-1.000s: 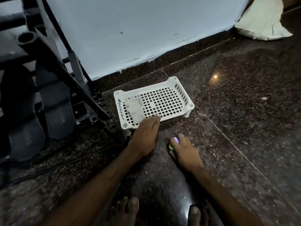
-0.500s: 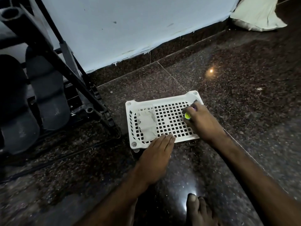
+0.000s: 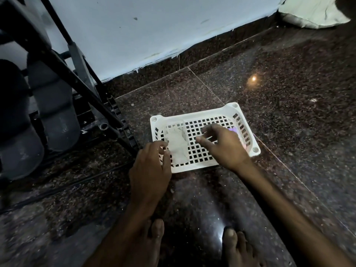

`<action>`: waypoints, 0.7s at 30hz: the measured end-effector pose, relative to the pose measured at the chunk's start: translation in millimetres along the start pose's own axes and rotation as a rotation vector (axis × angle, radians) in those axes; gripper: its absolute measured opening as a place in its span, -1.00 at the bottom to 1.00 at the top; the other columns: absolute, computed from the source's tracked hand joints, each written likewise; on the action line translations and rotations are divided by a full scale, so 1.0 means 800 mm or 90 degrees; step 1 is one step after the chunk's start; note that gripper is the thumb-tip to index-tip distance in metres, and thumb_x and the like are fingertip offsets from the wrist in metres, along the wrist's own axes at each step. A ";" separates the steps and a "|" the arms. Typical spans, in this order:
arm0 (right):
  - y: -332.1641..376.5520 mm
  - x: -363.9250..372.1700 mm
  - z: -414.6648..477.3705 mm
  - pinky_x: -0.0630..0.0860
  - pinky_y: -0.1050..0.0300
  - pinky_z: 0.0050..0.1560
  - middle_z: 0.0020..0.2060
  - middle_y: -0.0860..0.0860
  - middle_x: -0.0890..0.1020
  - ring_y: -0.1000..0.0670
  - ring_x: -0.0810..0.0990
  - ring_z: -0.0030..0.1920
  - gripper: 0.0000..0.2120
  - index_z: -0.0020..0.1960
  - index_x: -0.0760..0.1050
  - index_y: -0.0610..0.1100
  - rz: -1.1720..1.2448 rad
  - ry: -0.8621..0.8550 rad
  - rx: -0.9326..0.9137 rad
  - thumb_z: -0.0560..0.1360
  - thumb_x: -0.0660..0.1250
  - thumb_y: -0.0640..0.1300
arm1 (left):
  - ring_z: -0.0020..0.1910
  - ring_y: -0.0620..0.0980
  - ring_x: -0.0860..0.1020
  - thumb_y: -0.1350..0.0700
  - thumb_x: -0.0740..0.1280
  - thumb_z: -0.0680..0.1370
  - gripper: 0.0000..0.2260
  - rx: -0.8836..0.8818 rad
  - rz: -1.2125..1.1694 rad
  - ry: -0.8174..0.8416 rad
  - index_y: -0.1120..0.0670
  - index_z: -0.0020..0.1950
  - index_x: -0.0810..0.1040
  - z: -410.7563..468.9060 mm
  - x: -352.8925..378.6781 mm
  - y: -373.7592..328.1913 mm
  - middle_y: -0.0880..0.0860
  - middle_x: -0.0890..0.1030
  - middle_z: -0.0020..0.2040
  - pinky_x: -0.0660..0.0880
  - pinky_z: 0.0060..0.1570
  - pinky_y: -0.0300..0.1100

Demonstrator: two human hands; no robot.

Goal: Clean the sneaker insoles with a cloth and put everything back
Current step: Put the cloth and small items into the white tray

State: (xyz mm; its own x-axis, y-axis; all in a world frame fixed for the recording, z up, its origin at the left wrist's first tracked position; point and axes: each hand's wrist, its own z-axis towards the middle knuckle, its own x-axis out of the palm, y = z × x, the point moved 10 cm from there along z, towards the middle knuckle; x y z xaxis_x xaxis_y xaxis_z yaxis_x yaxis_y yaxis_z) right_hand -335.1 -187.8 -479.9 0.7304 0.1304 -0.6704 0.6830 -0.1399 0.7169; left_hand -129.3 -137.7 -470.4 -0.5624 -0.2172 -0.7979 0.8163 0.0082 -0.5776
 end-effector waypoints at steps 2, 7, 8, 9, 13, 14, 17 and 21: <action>-0.005 0.026 0.004 0.53 0.10 -0.07 -0.14 0.04 0.65 0.02 0.63 -0.11 -0.70 0.08 0.50 -0.07 0.044 0.010 0.048 0.49 0.42 0.10 | 0.02 0.01 0.55 -0.06 0.32 0.57 -0.81 -0.041 0.029 0.036 -0.06 0.15 0.52 0.003 0.008 0.009 -0.08 0.56 0.03 0.51 -0.10 -0.04; -0.008 0.052 0.001 0.51 0.13 -0.17 -0.20 0.04 0.66 0.07 0.63 -0.21 -0.66 0.07 0.42 -0.07 0.099 -0.004 0.090 0.46 0.48 0.05 | 0.03 -0.03 0.58 -0.16 0.35 0.54 -0.76 -0.106 0.004 0.060 -0.05 0.09 0.53 0.008 0.020 0.012 -0.11 0.59 0.06 0.44 -0.13 -0.14; -0.007 0.054 -0.002 0.50 0.17 -0.22 -0.21 0.05 0.66 0.11 0.63 -0.24 -0.67 0.07 0.41 -0.06 0.117 -0.011 0.088 0.45 0.49 0.02 | 0.03 -0.04 0.59 -0.16 0.36 0.54 -0.78 -0.115 -0.007 0.066 -0.06 0.07 0.54 0.008 0.022 0.011 -0.12 0.60 0.06 0.40 -0.15 -0.17; -0.007 0.055 -0.004 0.48 0.20 -0.26 -0.23 0.05 0.67 0.14 0.63 -0.27 -0.67 0.06 0.42 -0.05 0.135 -0.020 0.087 0.44 0.50 -0.01 | 0.03 -0.05 0.59 -0.15 0.37 0.53 -0.81 -0.123 -0.019 0.071 -0.07 0.03 0.55 0.008 0.024 0.011 -0.12 0.61 0.06 0.37 -0.16 -0.20; -0.017 0.055 -0.012 0.61 0.04 -0.16 -0.27 0.01 0.69 0.07 0.68 -0.27 -0.67 0.03 0.42 -0.01 0.243 -0.045 0.098 0.42 0.54 -0.11 | 0.02 -0.05 0.61 -0.10 0.40 0.53 -0.89 -0.161 -0.078 0.079 -0.09 -0.10 0.55 0.001 0.026 0.014 -0.12 0.66 0.08 0.40 -0.17 -0.18; -0.018 0.054 -0.015 0.62 -0.02 -0.11 -0.26 -0.01 0.69 0.04 0.69 -0.25 -0.67 0.04 0.43 -0.02 0.264 -0.045 0.098 0.42 0.54 -0.13 | -0.01 -0.06 0.62 -0.08 0.42 0.52 -0.89 -0.172 -0.113 0.086 -0.09 -0.11 0.55 -0.001 0.029 0.017 -0.12 0.67 0.05 0.45 -0.14 -0.16; -0.012 0.045 -0.026 0.61 -0.05 0.00 -0.22 -0.02 0.69 -0.02 0.69 -0.16 -0.69 0.08 0.46 -0.03 0.328 -0.054 0.052 0.43 0.52 -0.17 | -0.26 -0.18 0.56 -0.04 0.46 0.51 -0.89 -0.187 -0.255 0.087 -0.08 -0.07 0.57 -0.009 0.029 0.019 -0.16 0.66 -0.11 0.51 -0.18 -0.11; 0.000 0.033 -0.051 0.54 0.05 0.05 -0.23 -0.04 0.64 0.01 0.63 -0.14 -0.77 0.10 0.51 -0.11 0.493 -0.034 -0.025 0.48 0.44 -0.28 | -0.31 -0.25 0.52 -0.03 0.48 0.48 -0.83 -0.211 -0.375 0.108 -0.06 0.00 0.57 -0.018 0.029 0.011 -0.13 0.65 -0.11 0.48 -0.23 -0.27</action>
State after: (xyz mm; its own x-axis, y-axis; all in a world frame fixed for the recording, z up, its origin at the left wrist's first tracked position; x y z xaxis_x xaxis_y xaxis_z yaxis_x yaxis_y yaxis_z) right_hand -316.0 -144.2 -489.6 0.9991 -0.0389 0.0171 -0.0223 -0.1372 0.9903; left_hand -137.4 -128.8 -496.2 -0.9342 -0.1219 -0.3353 0.3003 0.2389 -0.9235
